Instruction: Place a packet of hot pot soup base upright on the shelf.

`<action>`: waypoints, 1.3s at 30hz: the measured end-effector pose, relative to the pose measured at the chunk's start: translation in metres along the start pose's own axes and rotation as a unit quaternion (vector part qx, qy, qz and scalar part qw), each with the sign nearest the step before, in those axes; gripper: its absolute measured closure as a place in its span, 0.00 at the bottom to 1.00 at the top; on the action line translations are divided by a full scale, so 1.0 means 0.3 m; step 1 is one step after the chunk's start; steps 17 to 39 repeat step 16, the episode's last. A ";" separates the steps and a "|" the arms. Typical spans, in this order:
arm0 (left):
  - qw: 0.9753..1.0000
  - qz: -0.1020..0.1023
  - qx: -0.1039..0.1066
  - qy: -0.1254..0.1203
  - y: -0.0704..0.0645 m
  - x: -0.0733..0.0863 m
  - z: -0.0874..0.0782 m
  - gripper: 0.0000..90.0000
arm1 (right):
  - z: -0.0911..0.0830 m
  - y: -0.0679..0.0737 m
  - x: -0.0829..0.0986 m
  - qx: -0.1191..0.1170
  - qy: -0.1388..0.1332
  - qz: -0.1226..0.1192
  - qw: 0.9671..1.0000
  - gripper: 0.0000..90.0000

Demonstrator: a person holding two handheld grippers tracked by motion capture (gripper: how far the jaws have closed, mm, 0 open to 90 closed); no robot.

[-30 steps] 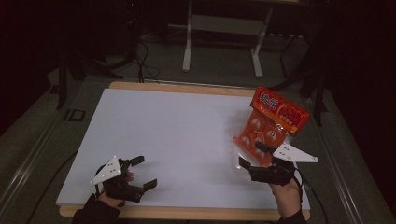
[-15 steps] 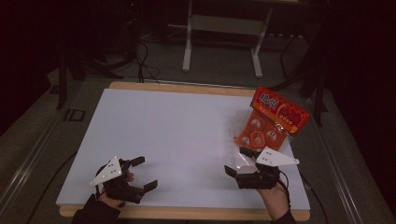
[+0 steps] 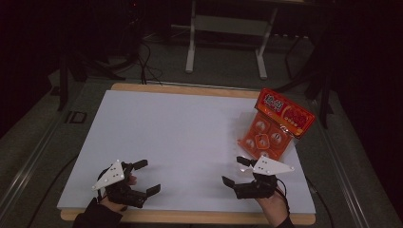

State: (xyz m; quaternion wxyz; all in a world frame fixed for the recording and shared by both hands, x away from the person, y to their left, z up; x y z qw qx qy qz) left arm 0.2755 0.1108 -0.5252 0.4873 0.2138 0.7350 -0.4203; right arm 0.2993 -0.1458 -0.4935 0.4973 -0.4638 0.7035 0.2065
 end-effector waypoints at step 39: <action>1.000 0.011 0.000 0.008 -0.007 0.014 0.003 0.02 | -0.001 -0.002 0.033 0.004 0.001 0.011 1.000 0.16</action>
Point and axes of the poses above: each handheld gripper's, and its own axes: z roughly forward along the jaws, x roughly out of its underside, y roughly to its left, the point moved 10 cm from there along z, roughly forward along the jaws, and after that the axes turned 14 degrees about -z, right-handed, at the moved point
